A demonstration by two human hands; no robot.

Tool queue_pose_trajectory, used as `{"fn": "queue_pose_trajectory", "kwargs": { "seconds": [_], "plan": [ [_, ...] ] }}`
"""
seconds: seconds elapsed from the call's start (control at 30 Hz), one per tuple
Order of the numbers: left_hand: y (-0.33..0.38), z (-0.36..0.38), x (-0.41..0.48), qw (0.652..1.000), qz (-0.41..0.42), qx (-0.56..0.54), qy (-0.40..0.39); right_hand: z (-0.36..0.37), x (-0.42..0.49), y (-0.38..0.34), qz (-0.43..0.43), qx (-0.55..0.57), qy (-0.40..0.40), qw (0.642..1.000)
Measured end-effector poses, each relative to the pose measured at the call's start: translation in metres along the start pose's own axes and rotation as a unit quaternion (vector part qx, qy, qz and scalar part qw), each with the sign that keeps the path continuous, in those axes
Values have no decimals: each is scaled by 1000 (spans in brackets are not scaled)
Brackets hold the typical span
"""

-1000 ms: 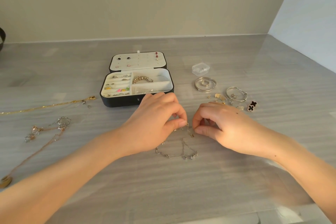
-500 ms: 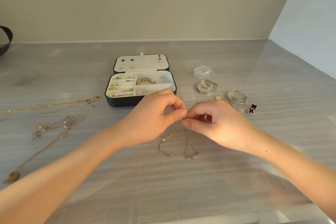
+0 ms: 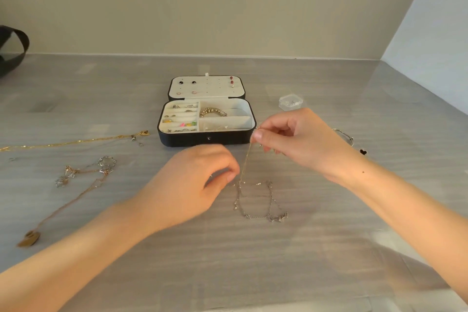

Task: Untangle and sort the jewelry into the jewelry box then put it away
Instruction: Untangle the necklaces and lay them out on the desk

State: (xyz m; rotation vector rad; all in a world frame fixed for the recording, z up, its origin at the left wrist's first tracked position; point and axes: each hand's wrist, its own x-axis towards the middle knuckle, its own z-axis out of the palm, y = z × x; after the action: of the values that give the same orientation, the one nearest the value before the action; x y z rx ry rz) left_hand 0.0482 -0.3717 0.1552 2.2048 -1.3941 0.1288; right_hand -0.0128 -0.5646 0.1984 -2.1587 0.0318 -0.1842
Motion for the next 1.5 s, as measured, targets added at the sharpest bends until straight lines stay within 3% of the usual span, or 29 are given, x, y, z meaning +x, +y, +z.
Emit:
{"fn": "queue_pose_trajectory", "kwargs": {
  "seconds": [0.3, 0.8, 0.97, 1.1, 1.23, 1.5],
  "plan": [
    [-2, 4, -33, 985, 32, 132, -103, 9, 12, 7, 7, -125, 12, 992],
    [-11, 5, -39, 982, 64, 148, -95, 25, 9, 22, -28, -327, 69, 942],
    [-12, 5, -40, 979, 75, 163, -94, 18, -5, 14, -47, -274, -8, 961],
    [-12, 1, -39, 985, 79, 136, -67, 16, -17, 12, -35, -297, -82, 951],
    [-14, -3, -36, 990, 68, 121, -29, 16, -22, 13, -33, -310, -86, 946],
    [-17, -5, -45, 986, 48, 150, -49, 12, -39, 16, -40, -273, -66, 959]
  ]
}}
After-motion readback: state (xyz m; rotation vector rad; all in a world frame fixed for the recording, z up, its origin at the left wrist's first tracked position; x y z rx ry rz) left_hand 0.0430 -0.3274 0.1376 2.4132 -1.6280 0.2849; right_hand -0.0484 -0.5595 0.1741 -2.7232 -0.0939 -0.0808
